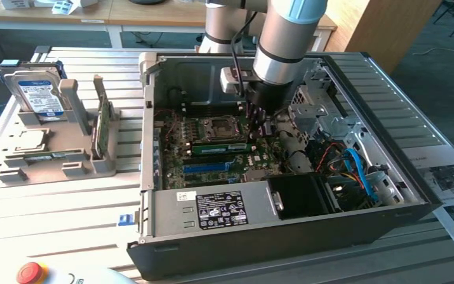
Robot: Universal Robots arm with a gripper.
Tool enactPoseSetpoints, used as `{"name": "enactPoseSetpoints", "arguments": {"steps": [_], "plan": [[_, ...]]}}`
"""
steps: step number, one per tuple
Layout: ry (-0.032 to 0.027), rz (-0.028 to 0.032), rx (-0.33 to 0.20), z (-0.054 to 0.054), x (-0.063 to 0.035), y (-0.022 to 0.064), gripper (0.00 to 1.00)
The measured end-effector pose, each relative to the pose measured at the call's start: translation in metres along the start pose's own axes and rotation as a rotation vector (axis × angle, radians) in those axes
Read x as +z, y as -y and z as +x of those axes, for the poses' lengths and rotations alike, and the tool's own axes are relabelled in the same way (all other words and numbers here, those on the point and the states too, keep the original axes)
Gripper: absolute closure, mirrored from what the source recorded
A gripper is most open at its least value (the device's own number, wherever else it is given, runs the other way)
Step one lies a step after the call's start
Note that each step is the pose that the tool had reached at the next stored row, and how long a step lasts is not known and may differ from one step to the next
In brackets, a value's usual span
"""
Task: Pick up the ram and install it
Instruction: 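Press down the ram until it locks into place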
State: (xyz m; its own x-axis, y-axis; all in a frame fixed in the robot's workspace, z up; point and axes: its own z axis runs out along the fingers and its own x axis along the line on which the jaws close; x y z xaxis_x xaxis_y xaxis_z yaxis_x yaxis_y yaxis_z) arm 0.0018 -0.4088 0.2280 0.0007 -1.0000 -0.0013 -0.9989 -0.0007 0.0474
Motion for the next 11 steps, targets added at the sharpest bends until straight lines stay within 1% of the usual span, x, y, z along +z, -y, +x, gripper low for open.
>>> {"name": "enactPoseSetpoints", "arguments": {"steps": [11], "plan": [[0.0000,0.0000,0.000,0.0000,0.0011,0.0000,0.89]]}}
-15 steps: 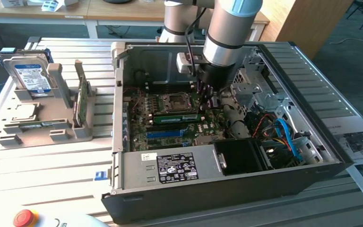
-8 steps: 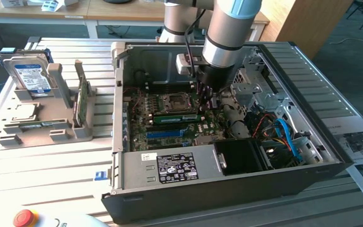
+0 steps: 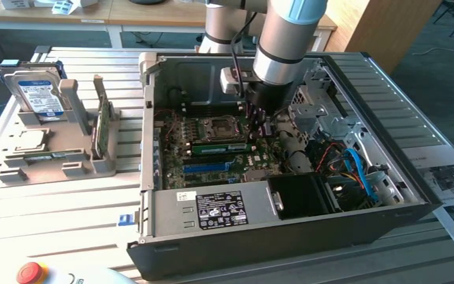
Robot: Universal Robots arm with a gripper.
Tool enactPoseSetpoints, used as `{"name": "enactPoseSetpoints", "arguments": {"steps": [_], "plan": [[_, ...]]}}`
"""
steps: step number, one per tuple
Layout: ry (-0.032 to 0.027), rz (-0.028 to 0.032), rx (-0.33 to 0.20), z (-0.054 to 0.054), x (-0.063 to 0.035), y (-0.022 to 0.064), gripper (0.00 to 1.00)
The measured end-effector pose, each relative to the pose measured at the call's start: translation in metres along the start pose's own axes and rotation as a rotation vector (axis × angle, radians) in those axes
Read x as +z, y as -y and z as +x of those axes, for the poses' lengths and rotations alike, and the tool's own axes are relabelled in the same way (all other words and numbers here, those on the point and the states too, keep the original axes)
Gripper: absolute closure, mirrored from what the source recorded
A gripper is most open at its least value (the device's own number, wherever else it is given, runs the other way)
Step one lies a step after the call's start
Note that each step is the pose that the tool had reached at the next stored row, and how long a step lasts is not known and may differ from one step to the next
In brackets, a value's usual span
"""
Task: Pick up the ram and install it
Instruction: 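Press down the ram until it locks into place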
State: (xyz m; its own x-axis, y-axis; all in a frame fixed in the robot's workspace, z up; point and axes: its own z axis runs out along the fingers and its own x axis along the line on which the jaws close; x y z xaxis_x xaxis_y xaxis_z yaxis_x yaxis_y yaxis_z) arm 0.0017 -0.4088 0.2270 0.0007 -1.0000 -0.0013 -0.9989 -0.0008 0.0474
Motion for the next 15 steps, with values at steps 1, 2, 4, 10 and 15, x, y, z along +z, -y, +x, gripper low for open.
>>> {"name": "enactPoseSetpoints", "arguments": {"steps": [1,2,4,10,15], "plan": [[0.0000,0.0001,0.000,0.0000,0.0000,0.0000,0.89],[0.0000,0.0001,0.000,0.0000,0.0001,0.0000,0.89],[0.0004,0.0002,0.000,-0.0001,0.0009,0.0001,0.89],[0.0000,0.0001,0.000,0.0000,0.0014,0.0001,0.89],[0.0000,0.0001,0.000,0.0000,0.0023,0.0001,0.89]]}}
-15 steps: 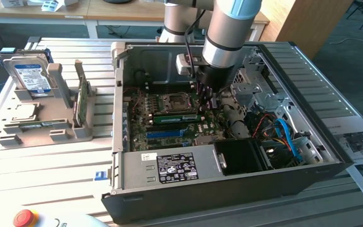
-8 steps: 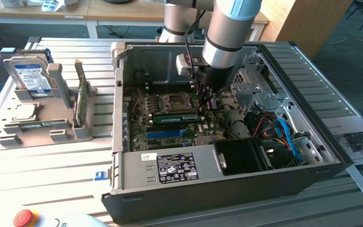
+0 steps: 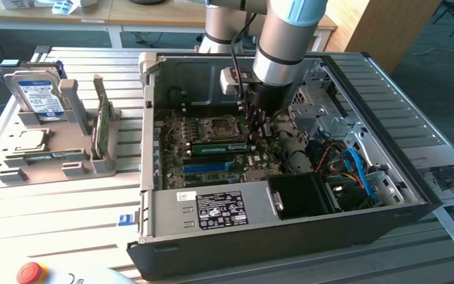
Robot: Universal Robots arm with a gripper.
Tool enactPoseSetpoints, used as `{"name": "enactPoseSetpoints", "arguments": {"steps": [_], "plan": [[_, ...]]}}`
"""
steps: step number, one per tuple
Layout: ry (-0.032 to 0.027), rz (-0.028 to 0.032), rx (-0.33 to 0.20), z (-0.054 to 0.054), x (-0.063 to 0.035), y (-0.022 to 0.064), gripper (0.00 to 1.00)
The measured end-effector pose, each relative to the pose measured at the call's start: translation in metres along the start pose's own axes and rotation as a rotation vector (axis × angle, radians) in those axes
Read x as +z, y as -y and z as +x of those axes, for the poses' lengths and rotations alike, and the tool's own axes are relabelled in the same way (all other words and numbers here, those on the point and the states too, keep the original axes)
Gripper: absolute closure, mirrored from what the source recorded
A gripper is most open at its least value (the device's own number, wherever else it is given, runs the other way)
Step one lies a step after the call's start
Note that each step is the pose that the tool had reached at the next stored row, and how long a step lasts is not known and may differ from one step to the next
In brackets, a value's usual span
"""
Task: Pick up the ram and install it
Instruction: 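Press down the ram until it locks into place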
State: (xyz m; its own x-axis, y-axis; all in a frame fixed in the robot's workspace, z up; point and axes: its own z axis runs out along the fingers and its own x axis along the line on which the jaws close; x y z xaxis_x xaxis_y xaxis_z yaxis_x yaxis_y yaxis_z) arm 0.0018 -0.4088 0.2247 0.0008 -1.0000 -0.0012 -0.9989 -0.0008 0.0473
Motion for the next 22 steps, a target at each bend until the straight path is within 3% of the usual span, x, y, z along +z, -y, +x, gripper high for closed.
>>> {"name": "enactPoseSetpoints", "arguments": {"steps": [22], "plan": [[0.0002,-0.0001,0.000,0.0000,-0.0006,0.0000,0.89]]}}
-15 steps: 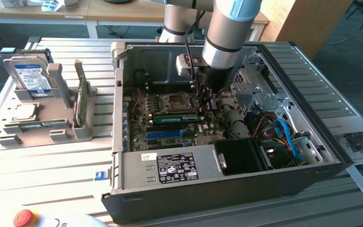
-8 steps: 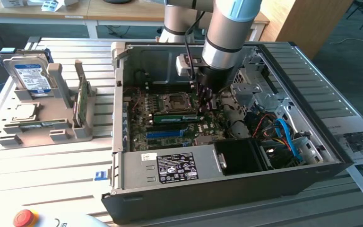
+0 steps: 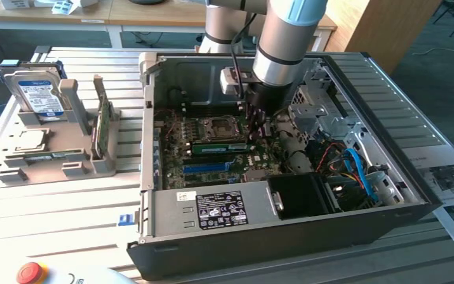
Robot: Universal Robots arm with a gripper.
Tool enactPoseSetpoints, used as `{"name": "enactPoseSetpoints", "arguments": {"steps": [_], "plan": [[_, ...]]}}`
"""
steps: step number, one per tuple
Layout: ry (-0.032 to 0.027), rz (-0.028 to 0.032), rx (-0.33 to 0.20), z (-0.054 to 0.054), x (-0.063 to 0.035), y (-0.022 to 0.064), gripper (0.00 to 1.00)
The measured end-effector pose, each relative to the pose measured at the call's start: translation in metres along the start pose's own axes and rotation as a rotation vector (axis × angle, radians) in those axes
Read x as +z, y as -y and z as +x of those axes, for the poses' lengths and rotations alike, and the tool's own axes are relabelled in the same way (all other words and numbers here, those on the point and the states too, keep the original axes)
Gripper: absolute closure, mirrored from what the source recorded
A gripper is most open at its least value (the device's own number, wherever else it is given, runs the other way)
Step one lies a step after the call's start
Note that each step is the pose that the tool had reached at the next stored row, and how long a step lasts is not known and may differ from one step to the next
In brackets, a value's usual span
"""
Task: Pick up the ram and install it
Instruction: 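Press down the ram until it locks into place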
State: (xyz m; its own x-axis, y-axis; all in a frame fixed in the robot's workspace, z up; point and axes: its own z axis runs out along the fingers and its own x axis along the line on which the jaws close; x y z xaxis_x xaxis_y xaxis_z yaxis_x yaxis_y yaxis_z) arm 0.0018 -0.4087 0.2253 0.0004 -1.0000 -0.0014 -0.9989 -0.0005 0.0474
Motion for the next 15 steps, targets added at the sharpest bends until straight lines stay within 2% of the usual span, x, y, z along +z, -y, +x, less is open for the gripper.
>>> {"name": "enactPoseSetpoints", "arguments": {"steps": [11,15], "plan": [[-0.0002,-0.0003,0.000,0.000,-0.0127,0.0001,0.89],[0.0000,-0.0003,0.000,0.000,-0.0144,0.0001,0.89]]}}
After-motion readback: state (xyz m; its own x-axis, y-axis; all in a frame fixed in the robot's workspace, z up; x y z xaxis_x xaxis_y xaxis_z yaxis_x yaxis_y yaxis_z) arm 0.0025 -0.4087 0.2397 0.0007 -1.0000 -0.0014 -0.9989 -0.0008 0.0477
